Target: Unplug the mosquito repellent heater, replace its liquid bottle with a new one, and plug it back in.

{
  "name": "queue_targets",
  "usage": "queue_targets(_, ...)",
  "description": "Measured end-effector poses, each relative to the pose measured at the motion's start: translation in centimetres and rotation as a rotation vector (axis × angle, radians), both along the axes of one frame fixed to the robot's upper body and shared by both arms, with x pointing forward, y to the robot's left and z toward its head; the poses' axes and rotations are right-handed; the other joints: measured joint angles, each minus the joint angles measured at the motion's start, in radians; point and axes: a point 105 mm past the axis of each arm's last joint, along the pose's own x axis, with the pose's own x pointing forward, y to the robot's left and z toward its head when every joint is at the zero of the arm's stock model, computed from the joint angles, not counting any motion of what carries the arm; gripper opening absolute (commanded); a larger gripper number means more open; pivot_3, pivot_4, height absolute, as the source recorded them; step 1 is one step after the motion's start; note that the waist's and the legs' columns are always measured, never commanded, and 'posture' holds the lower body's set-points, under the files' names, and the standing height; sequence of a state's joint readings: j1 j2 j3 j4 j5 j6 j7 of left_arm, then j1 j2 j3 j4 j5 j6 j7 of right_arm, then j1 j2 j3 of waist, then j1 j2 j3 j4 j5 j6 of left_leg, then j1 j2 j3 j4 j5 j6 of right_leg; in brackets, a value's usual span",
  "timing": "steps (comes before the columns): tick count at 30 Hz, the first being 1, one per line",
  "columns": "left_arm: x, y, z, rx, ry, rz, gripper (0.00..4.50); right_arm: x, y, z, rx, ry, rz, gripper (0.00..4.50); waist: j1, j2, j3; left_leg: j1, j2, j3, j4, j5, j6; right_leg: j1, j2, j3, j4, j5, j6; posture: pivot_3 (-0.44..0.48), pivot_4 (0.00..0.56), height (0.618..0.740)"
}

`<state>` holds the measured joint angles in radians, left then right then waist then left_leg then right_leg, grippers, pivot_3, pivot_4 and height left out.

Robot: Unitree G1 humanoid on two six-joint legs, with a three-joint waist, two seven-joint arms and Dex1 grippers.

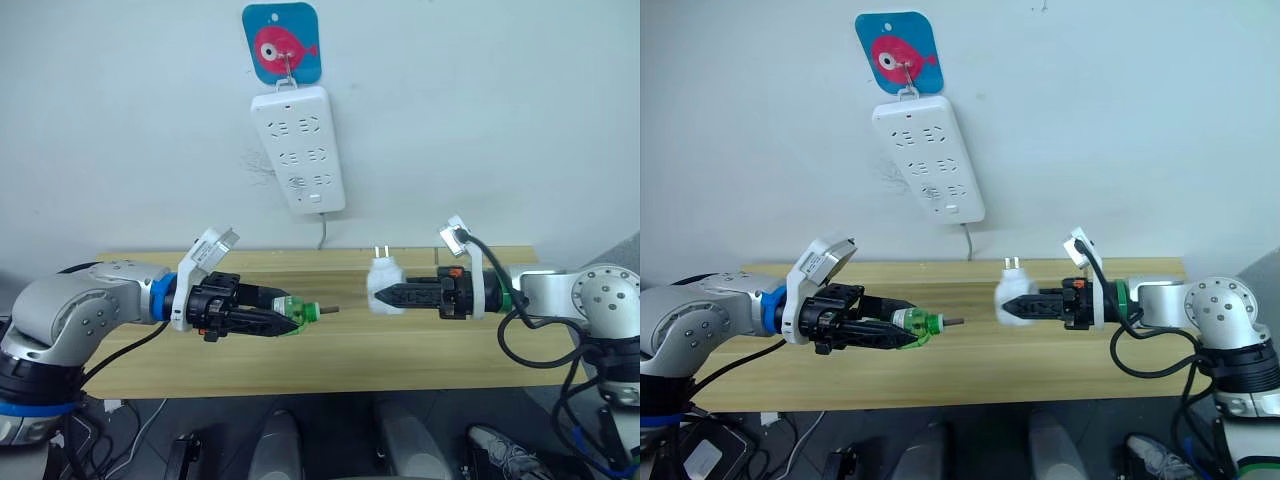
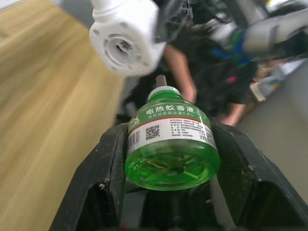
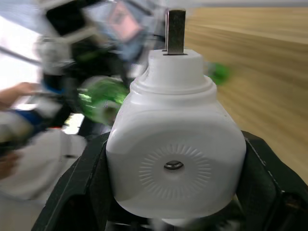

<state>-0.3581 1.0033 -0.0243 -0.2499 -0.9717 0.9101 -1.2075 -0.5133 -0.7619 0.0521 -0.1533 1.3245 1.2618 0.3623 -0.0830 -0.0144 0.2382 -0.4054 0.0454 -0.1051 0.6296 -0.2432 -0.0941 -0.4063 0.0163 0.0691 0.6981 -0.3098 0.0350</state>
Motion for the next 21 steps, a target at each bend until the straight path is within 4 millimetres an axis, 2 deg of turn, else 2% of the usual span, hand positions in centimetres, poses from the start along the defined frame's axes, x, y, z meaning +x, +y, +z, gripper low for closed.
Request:
queue_targets(4, 0.1, 0.1, -1.5, 0.075, -0.105, 0.017, 2.26, 2.8, -4.0, -5.3, -0.387, -0.071, -0.191, 3.0, 0.0, 0.0, 0.001, 0.0, 0.0, 0.002, 0.0, 0.0, 0.0, -0.001, 0.0, 0.002, 0.0, 0.0, 0.0, -0.066, 0.224, 0.74)
queue_targets(6, -0.2, -0.2, -2.1, 0.097, -0.14, 0.004, 2.26, 3.6, -5.6, -7.1, -0.525, -0.102, -0.239, 3.0, 0.0, -0.001, 0.002, 0.0, 0.0, 0.003, 0.0, 0.0, 0.0, -0.001, 0.0, 0.002, 0.0, 0.0, 0.0, -0.065, 0.225, 0.74)
queue_targets(10, -0.4, -0.8, -2.9, 0.115, -0.189, -0.014, 2.26, 5.4, -8.0, -8.6, -0.672, -0.133, -0.336, 3.0, -0.001, -0.001, 0.002, 0.0, 0.0, 0.003, 0.0, 0.0, 0.0, -0.001, 0.0, 0.003, 0.0, 0.0, 0.0, -0.058, 0.224, 0.74)
queue_targets(15, -0.3, -1.8, -3.5, 0.104, -0.225, -0.02, 2.26, 6.8, -8.7, -9.4, -0.717, -0.12, -0.375, 3.0, 0.0, -0.001, 0.002, 0.0, 0.0, 0.003, 0.0, 0.0, 0.0, -0.001, 0.0, 0.002, 0.001, 0.0, 0.0, -0.057, 0.222, 0.74)
queue_targets(19, -0.2, -2.2, -3.9, 0.111, -0.246, -0.026, 2.26, 7.1, -9.0, -10.0, -0.733, -0.103, -0.387, 4.37, 0.0, -0.001, 0.002, -0.001, 0.0, 0.003, 0.0, 0.0, 0.0, -0.001, 0.0, 0.002, 0.0, 0.0, 0.0, -0.061, 0.22, 0.74)
queue_targets(21, -0.2, -2.3, -3.9, 0.106, -0.247, -0.027, 2.26, 7.1, -8.8, -9.9, -0.721, -0.1, -0.389, 4.5, 0.0, -0.001, 0.002, 0.0, 0.0, 0.003, 0.0, 0.0, 0.0, -0.001, -0.001, 0.002, 0.001, 0.0, 0.0, -0.07, 0.218, 0.74)
